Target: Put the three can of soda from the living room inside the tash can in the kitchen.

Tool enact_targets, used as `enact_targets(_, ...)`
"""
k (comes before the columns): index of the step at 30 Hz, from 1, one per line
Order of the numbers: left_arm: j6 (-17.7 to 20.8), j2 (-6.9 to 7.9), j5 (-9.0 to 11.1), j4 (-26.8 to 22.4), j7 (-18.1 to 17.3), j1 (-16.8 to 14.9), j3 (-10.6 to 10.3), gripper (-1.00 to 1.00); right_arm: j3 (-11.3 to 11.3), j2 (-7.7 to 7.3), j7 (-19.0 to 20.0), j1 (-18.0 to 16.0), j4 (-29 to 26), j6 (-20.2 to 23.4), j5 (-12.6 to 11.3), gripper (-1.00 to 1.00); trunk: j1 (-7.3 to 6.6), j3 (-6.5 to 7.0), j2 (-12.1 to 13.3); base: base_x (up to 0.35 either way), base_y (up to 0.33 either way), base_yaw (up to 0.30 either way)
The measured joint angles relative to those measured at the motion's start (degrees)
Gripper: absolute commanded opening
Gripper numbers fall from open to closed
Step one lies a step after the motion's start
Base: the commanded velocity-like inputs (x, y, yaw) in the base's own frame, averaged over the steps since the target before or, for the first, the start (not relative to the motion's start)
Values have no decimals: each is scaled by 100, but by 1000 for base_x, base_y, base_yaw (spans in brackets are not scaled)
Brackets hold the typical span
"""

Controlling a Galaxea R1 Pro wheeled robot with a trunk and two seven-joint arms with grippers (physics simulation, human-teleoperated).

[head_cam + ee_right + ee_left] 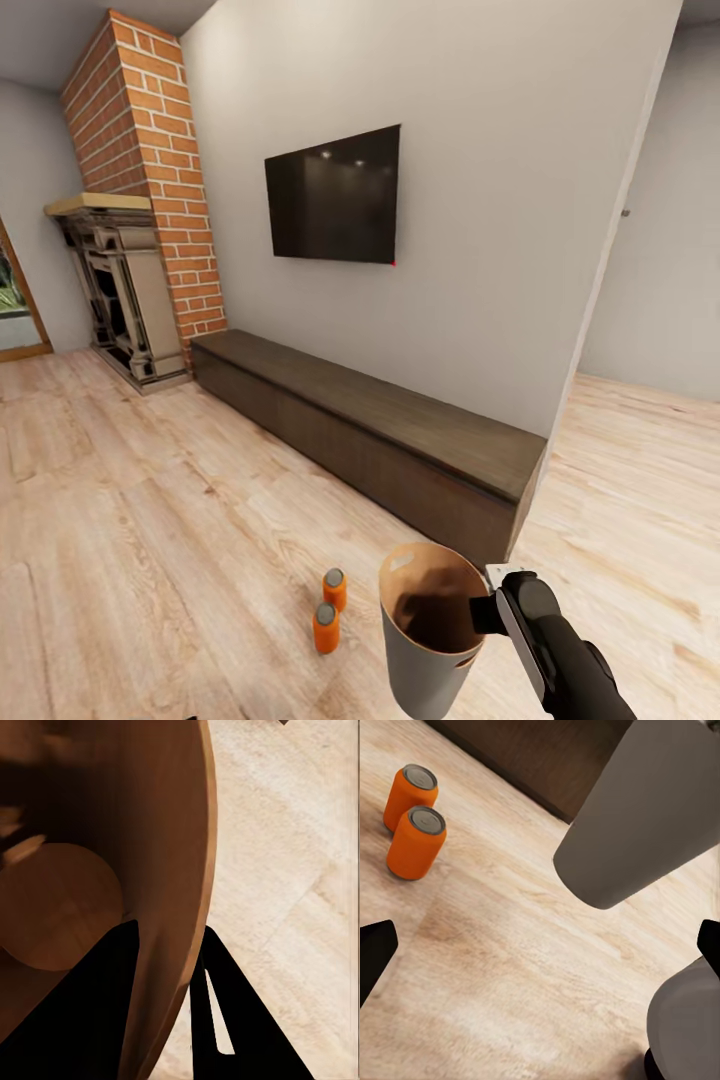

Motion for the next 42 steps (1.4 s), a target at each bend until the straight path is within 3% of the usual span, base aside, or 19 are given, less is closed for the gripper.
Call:
enact_targets(7,7,0,0,2,4,1,0,100,-2,0,2,0,-2,-3,-57,-100,0,2,0,0,0,-12)
enact_targets(9,14,-2,0,27,314,0,-13,100,-39,-23,6,-5,-20,-3,-51,-100,0,2,0,0,0,0)
enact_targets(11,19,-7,9,-30,1397,-1,-34,100,-47,-40,7,-2,-31,-1,-11,-100,0,2,0,0,0,0)
enact_targets(13,45,-45,30,-251,2936,-11,-104,100,-53,-58,8,-3,-44,-2,-33,-100,0,2,0,0,0,0)
enact_targets(15,73,-192,37,-396,4202,-147,-469,100,-60,-93,9,-6,-53,-5,-88,-100,0,3,0,0,0,0)
enact_targets(17,82,-293,30,-403,4700,-314,-728,100,-66,-146,9,-7,-60,-5,-76,-100,0,2,0,0,0,0)
enact_targets(19,90,-427,24,-212,5411,-623,-1132,100,-116,-308,22,-8,-92,-8,-144,-100,0,3,0,0,0,0)
enact_targets(20,92,-455,21,-120,5531,-706,-1196,100,-167,-340,23,-7,-113,-2,-8,-100,0,3,0,0,0,0)
enact_targets(23,79,-565,19,377,5800,-1115,-1341,100,-590,-410,30,-9,-228,1,85,-100,0,4,0,0,0,0)
enact_targets(24,72,-595,23,590,5866,-1272,-1377,100,-816,-427,33,-3,-245,-3,-40,-100,0,2,1,0,0,0)
enact_targets(27,61,-665,25,845,5942,-1456,-1415,100,-1146,-444,33,-3,-297,-5,-54,-100,0,2,0,0,0,0)
enact_targets(30,55,-750,24,933,5968,-1519,-1428,100,-1268,-451,31,-2,-320,-5,34,-100,0,2,0,0,0,0)
enact_targets(34,41,-851,25,1008,5989,-1571,-1439,100,-1369,-458,32,77,-321,-304,-112,-100,0,1,0,0,0,0)
enact_targets(37,38,-863,23,1026,5993,-1579,-1436,100,-1393,-463,25,119,-322,-465,47,-100,0,2,0,0,0,0)
enact_targets(42,28,-867,25,1036,5995,-1584,-1433,100,-1524,-470,27,146,-295,-562,-70,-100,0,2,0,0,0,0)
